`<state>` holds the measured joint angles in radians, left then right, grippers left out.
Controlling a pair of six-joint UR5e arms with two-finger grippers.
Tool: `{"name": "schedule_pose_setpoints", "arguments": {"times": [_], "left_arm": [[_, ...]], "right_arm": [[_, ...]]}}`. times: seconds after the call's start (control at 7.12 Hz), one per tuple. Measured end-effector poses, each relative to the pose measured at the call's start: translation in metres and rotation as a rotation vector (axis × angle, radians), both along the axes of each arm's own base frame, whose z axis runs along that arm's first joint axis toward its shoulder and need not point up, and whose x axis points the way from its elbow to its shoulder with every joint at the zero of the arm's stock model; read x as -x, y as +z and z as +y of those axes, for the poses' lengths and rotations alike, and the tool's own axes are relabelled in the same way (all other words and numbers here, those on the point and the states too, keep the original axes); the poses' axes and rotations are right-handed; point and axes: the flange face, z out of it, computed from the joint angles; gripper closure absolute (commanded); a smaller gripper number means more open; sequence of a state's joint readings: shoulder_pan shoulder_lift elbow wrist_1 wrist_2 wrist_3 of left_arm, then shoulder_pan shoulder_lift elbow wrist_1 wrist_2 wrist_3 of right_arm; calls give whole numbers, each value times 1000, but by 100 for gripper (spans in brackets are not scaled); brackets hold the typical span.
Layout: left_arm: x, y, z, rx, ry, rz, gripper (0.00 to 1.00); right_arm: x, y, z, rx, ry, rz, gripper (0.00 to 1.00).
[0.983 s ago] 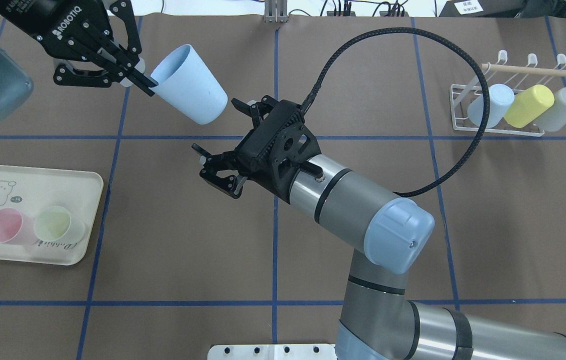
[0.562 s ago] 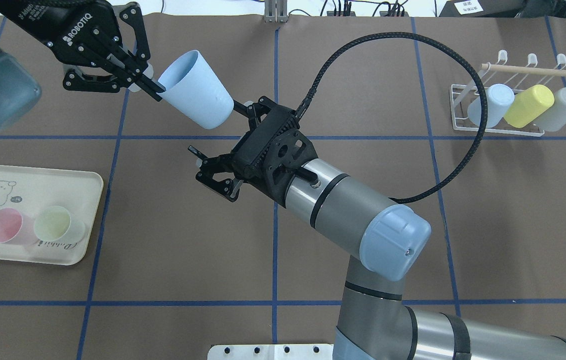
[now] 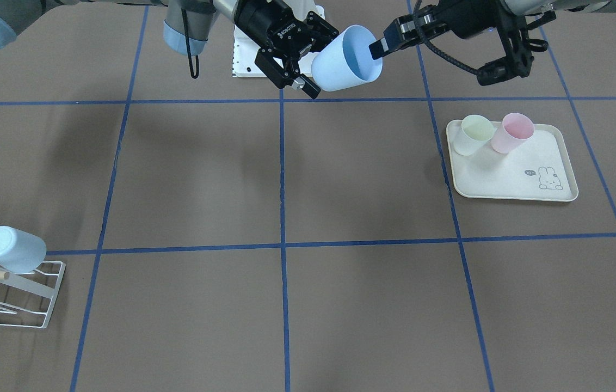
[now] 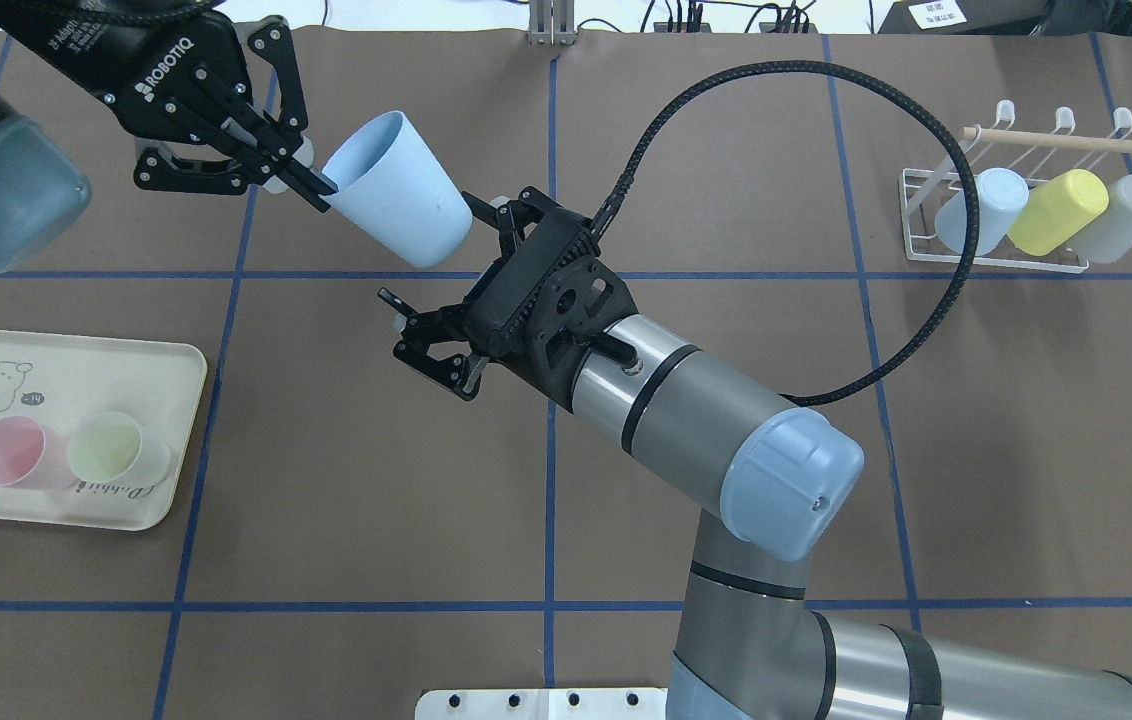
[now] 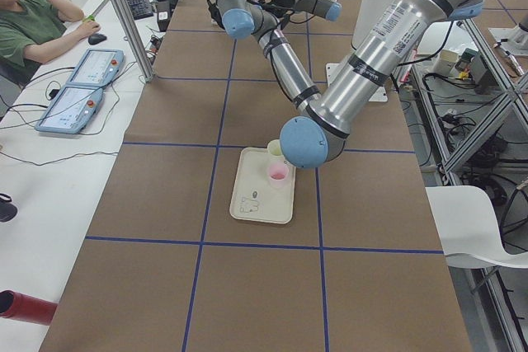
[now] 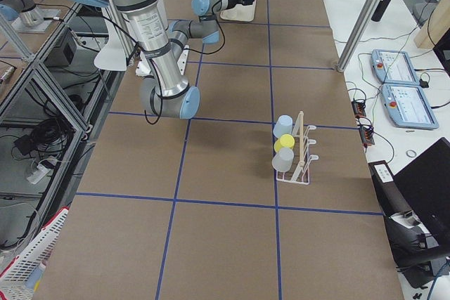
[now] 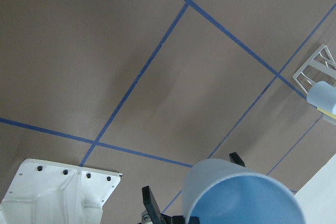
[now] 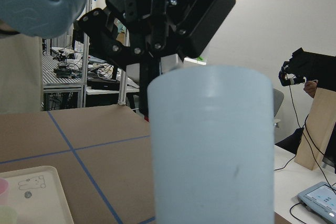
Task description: Transfer IKEA cup to right arm and place on rack
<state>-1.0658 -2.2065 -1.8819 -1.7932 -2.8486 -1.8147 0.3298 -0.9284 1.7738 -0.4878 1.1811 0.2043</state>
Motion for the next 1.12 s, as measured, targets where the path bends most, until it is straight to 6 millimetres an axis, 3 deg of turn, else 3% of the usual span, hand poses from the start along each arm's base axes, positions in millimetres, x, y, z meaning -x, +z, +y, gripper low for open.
{"name": "schedule_pose_setpoints", "arguments": {"times": [0.7, 1.12], "left_arm": [[-6, 0, 2, 1, 11, 0, 100], [-10, 0, 4, 0, 19, 0, 100]], "right_arm": [[-3, -5, -1, 1, 14, -13, 2], [-5, -7, -2, 7, 32, -18, 20]]}}
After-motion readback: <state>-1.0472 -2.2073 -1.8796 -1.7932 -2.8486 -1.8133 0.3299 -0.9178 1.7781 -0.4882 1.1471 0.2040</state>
